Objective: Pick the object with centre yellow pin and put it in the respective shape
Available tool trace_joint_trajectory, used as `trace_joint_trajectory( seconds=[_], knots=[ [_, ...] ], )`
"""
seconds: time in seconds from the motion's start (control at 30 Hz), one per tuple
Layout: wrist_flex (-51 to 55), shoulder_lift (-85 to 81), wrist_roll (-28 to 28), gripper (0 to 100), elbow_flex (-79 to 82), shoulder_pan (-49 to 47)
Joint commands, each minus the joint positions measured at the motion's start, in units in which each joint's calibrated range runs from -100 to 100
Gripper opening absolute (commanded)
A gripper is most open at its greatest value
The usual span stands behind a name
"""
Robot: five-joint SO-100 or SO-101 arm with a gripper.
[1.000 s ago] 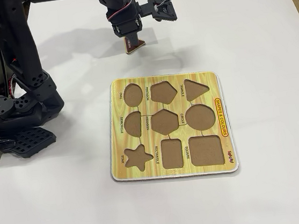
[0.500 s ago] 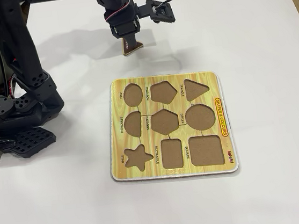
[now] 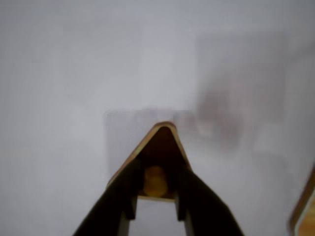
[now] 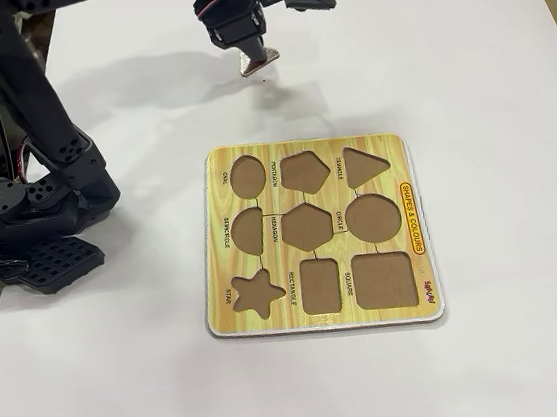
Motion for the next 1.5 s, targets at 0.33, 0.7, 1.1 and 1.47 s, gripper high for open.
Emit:
trace_joint_trajectory(
  seconds=[0.33, 0.7, 1.1, 1.47],
  knots=[
    [0.1, -7.7, 3.6, 5, -0.4, 15.3],
    [0.1, -7.6, 7.5, 5, -0.9, 27.3],
    [-0.6, -6.5, 13.4, 5, -1.0, 34.0],
    [-0.7, -1.5, 18.0, 5, -1.4, 34.0]
  ],
)
